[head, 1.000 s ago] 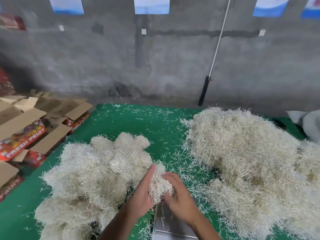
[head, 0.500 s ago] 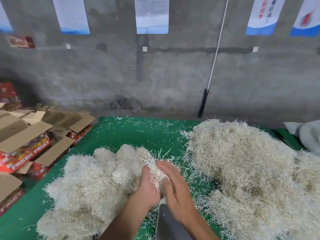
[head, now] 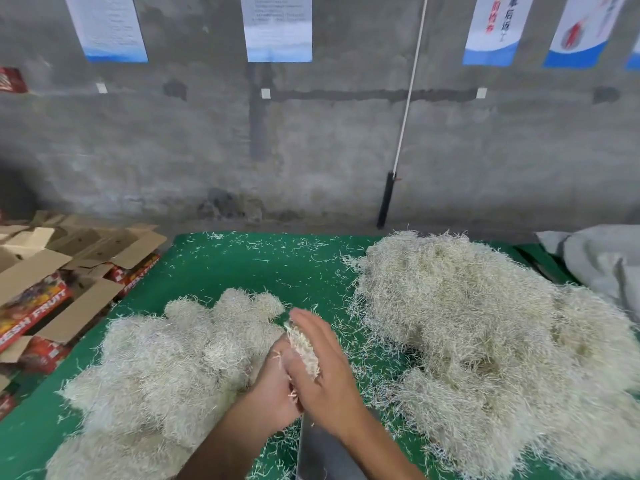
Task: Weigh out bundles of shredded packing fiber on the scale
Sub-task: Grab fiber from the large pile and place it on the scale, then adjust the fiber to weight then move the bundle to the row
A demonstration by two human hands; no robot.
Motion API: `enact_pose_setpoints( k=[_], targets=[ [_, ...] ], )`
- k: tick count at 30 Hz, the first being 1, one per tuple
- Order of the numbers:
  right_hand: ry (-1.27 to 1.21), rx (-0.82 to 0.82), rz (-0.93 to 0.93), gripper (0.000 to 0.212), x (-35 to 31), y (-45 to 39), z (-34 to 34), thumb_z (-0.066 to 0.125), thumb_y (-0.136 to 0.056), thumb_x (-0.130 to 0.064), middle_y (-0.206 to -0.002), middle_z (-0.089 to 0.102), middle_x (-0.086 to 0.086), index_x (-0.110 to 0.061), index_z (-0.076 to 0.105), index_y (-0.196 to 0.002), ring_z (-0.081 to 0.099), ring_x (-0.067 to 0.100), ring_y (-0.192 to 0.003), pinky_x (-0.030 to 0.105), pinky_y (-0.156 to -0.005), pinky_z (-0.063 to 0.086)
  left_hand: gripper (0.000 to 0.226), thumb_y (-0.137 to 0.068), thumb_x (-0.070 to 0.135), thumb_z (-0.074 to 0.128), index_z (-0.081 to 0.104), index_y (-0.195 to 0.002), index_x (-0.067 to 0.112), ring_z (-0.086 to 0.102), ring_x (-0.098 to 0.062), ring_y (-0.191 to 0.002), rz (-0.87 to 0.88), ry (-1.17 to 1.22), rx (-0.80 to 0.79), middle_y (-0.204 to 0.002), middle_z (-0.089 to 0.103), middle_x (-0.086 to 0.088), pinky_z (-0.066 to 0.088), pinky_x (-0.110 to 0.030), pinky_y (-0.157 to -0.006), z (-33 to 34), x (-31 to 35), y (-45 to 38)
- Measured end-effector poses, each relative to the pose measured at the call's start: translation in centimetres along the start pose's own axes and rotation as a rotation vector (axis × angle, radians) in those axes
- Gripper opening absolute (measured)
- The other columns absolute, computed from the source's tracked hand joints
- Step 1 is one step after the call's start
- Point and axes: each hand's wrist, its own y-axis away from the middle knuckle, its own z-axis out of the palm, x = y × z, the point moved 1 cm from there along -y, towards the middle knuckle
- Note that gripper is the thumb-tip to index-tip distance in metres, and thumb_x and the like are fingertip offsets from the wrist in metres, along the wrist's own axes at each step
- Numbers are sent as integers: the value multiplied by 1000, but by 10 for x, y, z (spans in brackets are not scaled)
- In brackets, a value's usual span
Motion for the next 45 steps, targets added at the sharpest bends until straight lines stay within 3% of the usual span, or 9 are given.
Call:
enact_pose_setpoints(
  k=[4,9,12,18,27,34,36,41,45],
  targets=[
    [-4,77,101,41,23,3,-14,55,-106,-39,-157,45,-19,-34,53,-146,38,0,-146,47,-122,36,47,-105,43,41,61,-125,5,58,-31,-125,10,65,-21,-130,62,-18,45,-56,-106,9,4,-2],
    [75,5,-103,37,16,0,7,52,-107,-35,-155,49,-16,-28,59,-143,42,8,-146,45,-122,34,48,-109,35,30,56,-137,6,53,-35,-132,-37,65,17,-139,58,-20,56,-29,-91,9,-1,-9],
    [103,68,26,40,28,-16,-12,49,-108,-39,-150,53,-16,-28,56,-146,44,2,-141,50,-118,38,53,-106,40,31,49,-139,3,61,-32,-123,-115,70,-47,-132,61,-24,48,-48,-106,16,-1,-8],
    [202,-142,-137,46,31,6,11,34,-111,-38,-168,28,-15,-35,37,-157,23,11,-156,46,-127,17,74,-102,62,25,58,-134,4,59,-40,-122,11,172,66,-127,64,-24,39,-57,-111,-9,18,-31],
    [370,-239,88,68,59,0,41,-2,-110,-46,-157,46,-1,-21,43,-154,38,11,-148,44,-127,24,58,-104,55,38,59,-133,9,65,-30,-117,-20,-103,84,-124,69,-17,44,-51,-108,-39,30,-12],
    [265,-479,-18,54,52,-15,115,3,-111,-49,-172,-3,-12,-38,-1,-164,-7,-6,-155,29,-129,0,41,-108,38,34,52,-137,16,62,-21,-114,0,-92,377,-100,63,3,44,-39,-105,-109,37,-29],
    [264,-493,-34,53,58,-24,126,6,-112,-49,-172,8,-11,-38,6,-164,5,-3,-156,30,-130,8,37,-105,43,36,55,-129,24,65,-9,-86,-27,-36,299,-102,62,12,53,-32,-88,-127,44,-32],
    [96,-405,194,55,75,-66,122,27,-107,-64,-164,30,-21,-46,25,-160,35,-4,-146,36,-124,28,31,-86,6,69,56,-111,19,69,-21,-93,44,-257,266,-114,60,-14,59,-33,-80,-174,87,-40],
    [-146,-248,348,53,84,-75,103,30,-97,-80,-142,53,-35,-60,37,-146,61,-5,-120,45,-108,51,60,-92,16,67,41,-146,11,50,-54,-123,144,316,190,-145,37,-34,54,-59,-93,-187,154,-56]
  ],
)
